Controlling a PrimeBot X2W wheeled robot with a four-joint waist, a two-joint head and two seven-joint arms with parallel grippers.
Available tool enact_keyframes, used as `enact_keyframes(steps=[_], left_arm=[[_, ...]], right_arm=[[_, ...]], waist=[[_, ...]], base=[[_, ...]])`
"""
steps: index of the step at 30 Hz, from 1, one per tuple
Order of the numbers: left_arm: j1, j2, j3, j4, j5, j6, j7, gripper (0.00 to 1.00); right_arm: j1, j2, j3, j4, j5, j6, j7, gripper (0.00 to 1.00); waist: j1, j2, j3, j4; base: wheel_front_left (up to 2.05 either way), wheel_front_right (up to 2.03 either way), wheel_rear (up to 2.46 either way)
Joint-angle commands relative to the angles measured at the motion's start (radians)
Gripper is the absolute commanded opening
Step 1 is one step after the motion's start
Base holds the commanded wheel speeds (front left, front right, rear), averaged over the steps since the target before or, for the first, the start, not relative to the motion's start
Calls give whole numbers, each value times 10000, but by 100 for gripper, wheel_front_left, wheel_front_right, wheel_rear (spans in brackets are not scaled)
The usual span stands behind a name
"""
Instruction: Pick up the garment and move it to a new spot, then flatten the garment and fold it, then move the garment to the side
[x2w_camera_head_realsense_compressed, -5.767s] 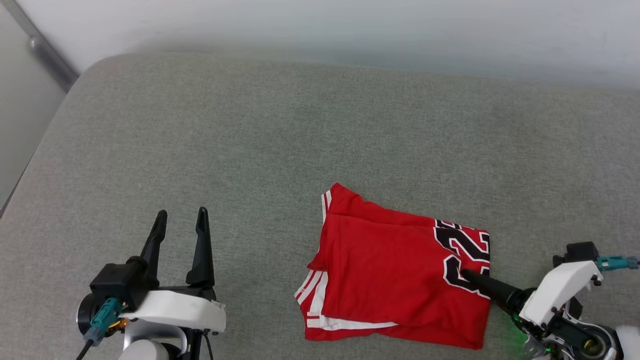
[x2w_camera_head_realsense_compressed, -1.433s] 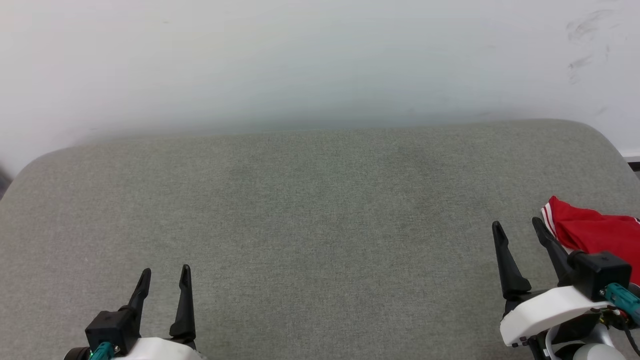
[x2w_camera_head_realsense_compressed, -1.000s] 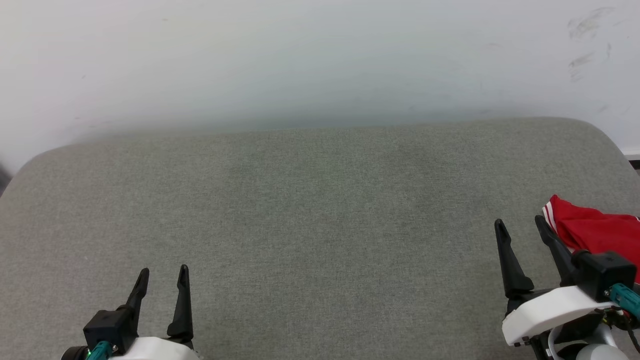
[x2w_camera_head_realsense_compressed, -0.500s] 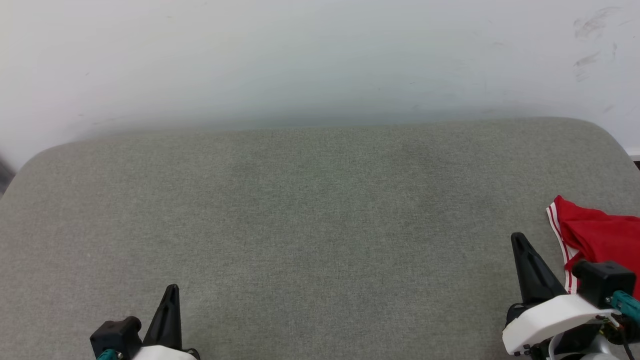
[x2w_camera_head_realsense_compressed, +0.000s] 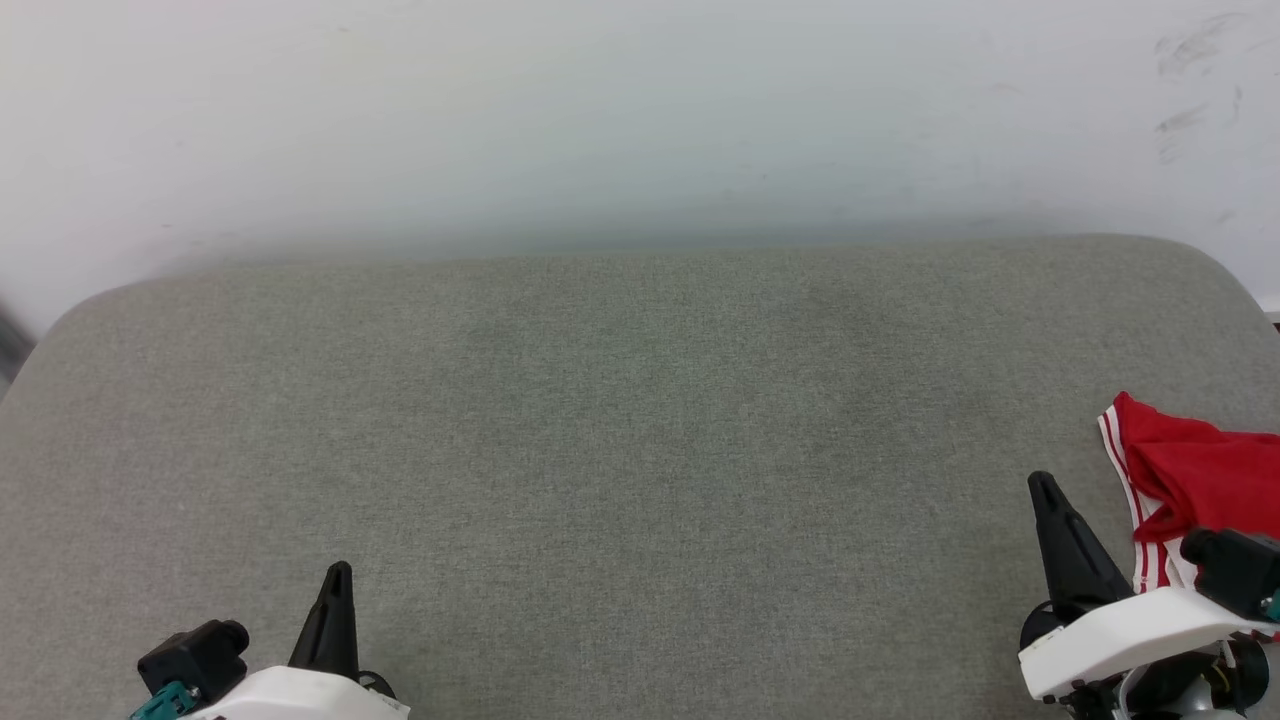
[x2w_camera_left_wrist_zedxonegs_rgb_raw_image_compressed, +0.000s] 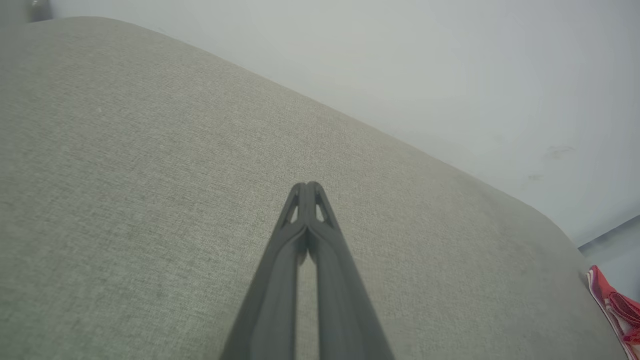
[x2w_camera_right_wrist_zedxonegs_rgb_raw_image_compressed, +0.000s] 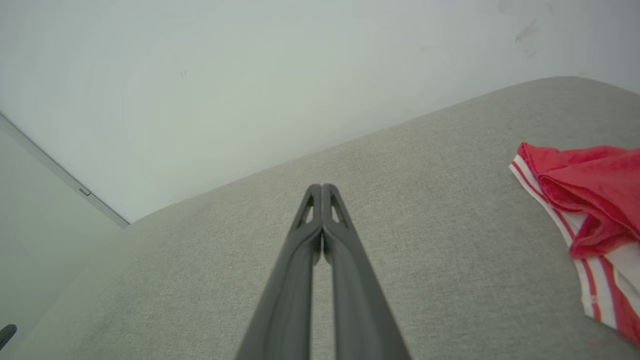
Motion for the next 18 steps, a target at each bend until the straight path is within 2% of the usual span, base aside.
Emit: enact_keyframes(steps=[1,18], left_arm=[[-341,9,147,-97,-409,-92,92,0],[-643,-297,586,14,-2461,-419,706,0]], right_arm=[[-352,7,-45,-58,509,-2,48,0],[-537,12,-182,343,2994,-2,249,0]], waist=[[0,-1,4,8],[0,-1,35,70]], base=[[0,0,0],[0,0,0]])
